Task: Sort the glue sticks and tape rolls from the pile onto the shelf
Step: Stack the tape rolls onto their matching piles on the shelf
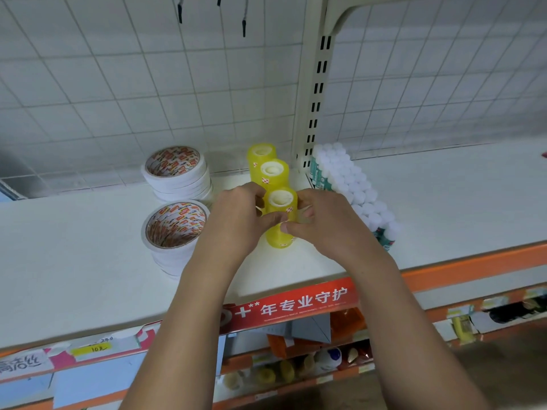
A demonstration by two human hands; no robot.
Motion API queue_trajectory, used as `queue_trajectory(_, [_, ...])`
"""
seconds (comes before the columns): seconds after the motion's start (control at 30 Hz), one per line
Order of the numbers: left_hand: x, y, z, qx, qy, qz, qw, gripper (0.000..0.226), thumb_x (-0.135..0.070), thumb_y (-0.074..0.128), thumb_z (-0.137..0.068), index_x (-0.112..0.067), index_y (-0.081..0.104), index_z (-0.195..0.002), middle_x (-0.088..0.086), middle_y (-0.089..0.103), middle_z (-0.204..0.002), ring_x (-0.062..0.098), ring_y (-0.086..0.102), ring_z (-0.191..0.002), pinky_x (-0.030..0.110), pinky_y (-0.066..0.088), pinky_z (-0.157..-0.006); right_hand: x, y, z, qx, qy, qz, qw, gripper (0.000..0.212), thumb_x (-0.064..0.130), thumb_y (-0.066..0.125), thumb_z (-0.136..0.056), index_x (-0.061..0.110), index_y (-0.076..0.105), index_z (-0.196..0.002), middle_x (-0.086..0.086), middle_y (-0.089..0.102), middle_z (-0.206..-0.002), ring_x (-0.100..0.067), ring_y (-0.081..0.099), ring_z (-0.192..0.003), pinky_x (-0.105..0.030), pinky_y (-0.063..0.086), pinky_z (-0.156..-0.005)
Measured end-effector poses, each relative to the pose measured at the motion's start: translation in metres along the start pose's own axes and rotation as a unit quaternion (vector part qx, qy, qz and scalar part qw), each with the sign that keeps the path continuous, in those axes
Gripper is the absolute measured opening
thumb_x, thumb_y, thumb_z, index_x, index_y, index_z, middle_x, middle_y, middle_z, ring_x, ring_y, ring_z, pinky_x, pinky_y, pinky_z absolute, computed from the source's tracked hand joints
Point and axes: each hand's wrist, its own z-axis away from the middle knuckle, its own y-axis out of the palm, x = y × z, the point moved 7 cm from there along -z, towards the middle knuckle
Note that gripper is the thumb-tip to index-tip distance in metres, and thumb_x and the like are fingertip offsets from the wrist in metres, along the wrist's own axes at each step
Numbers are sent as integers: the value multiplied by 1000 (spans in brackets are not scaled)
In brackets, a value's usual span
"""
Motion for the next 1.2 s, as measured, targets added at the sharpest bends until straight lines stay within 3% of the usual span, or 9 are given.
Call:
queue_trajectory(0.1, [1, -1, 0, 27, -5, -24, 999, 57, -37, 82, -73, -13, 61, -120, 5, 69, -106, 24, 63, -95, 41, 51, -84, -1, -6, 3, 1, 2, 40, 999, 49, 26, 76, -81, 11, 57, -124, -5, 60, -117, -21, 55, -106, -39, 47, -89])
queue_trajectory(0.2, [2, -9, 4, 45, 2, -52, 998, 64, -37, 82, -73, -14, 56, -128, 4, 67, -114, 24, 62, -101, 40, 51, -88, 4, -22, 9, -38, -17, 66, 997, 50, 18, 65, -89, 17, 50, -136, -3, 55, -131, -21, 50, -120, -33, 40, -100])
queue_trajectory(0.33, [-1, -36, 17, 16, 42, -60, 997, 48, -40, 76, -78, -19, 62, -120, -3, 67, -111, 19, 61, -98, 39, 51, -86, 38, -33, 15, -108, -75, 65, 989, 36, 16, 62, -91, 18, 59, -127, 0, 60, -122, -17, 55, -110, -21, 38, -92])
queue_trajectory(0.47, [21, -77, 35, -31, 27, -83, 996, 43, -44, 69, -83, -24, 61, -120, -6, 65, -115, 17, 61, -103, 41, 51, -87, 95, -9, 10, -103, -154, 32, 982, 29, 19, 61, -91, 19, 64, -120, 4, 63, -115, -11, 57, -104, -27, 46, -90])
queue_trajectory(0.6, [81, -127, 65, -70, -25, -106, 992, 42, -44, 66, -85, -25, 62, -121, -6, 64, -117, 17, 59, -105, 40, 50, -87, 161, 43, 3, -55, -241, 34, 968, 32, 13, 63, -88, 14, 65, -120, -1, 64, -115, -16, 58, -103, -28, 45, -90])
queue_trajectory(0.77, [175, -188, 110, -122, -120, -122, 978, 40, -45, 65, -87, -24, 62, -120, -6, 64, -116, 17, 59, -105, 41, 50, -87, 246, 134, 3, 17, -301, 22, 953, 32, 19, 61, -91, 18, 62, -124, 3, 62, -119, -15, 56, -107, -29, 44, -94])
queue_trajectory(0.97, [288, -255, 159, -137, -196, -137, 961, 40, -45, 63, -88, -22, 62, -122, -2, 61, -121, 18, 58, -108, 40, 50, -87, 339, 259, 13, 101, -320, 27, 942, 36, 26, 59, -94, 21, 58, -129, 3, 60, -123, -16, 55, -114, -33, 47, -96])
queue_trajectory(1.2, [400, -323, 189, -141, -224, -151, 953, 37, -42, 63, -88, -24, 63, -120, -2, 62, -120, 19, 58, -107, 34, 49, -79, 427, 363, 8, 122, -323, 22, 938, 33, 22, 60, -92, 21, 61, -126, 1, 61, -119, -17, 56, -110, -34, 46, -94])
